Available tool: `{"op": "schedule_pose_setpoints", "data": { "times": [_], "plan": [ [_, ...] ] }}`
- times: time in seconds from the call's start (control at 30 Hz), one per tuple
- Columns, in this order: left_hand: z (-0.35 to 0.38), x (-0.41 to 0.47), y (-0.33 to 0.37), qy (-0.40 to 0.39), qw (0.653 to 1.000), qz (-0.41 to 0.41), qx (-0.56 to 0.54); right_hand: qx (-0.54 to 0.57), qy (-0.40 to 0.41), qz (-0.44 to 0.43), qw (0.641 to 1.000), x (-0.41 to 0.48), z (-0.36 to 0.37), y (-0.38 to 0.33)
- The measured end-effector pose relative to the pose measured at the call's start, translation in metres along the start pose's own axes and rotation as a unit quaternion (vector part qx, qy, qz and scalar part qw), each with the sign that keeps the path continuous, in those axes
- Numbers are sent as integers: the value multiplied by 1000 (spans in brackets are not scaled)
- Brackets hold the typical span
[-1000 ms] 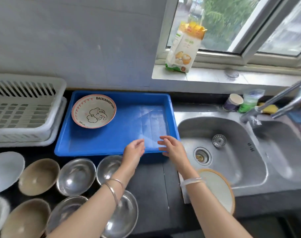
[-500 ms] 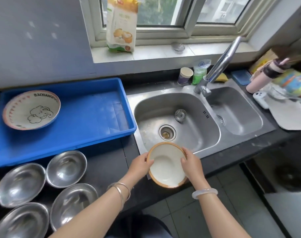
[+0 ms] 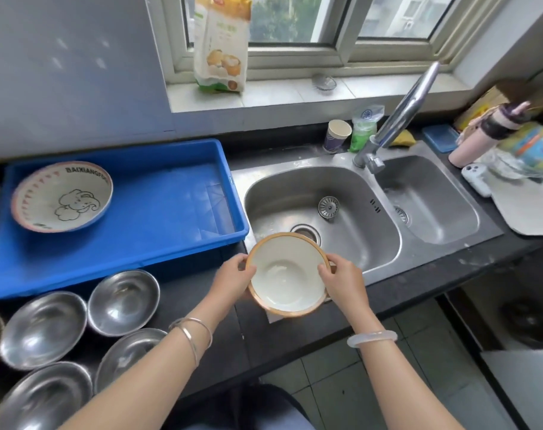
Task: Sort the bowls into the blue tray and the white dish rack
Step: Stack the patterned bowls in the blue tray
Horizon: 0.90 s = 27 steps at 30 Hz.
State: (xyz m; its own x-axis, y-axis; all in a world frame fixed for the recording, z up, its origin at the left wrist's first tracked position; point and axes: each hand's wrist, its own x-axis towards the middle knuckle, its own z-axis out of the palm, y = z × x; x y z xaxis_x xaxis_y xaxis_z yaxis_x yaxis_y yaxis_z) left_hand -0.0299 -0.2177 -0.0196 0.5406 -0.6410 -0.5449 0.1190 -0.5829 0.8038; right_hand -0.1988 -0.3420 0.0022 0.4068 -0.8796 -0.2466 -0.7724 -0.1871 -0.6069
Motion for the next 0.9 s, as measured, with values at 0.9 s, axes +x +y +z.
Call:
{"op": "schedule_pose_setpoints", "data": {
  "times": [0.9],
  "plan": [
    [-308,54,-49,363,888,34,-281,119,-161,-127,971,76,233,-334]
  ]
}}
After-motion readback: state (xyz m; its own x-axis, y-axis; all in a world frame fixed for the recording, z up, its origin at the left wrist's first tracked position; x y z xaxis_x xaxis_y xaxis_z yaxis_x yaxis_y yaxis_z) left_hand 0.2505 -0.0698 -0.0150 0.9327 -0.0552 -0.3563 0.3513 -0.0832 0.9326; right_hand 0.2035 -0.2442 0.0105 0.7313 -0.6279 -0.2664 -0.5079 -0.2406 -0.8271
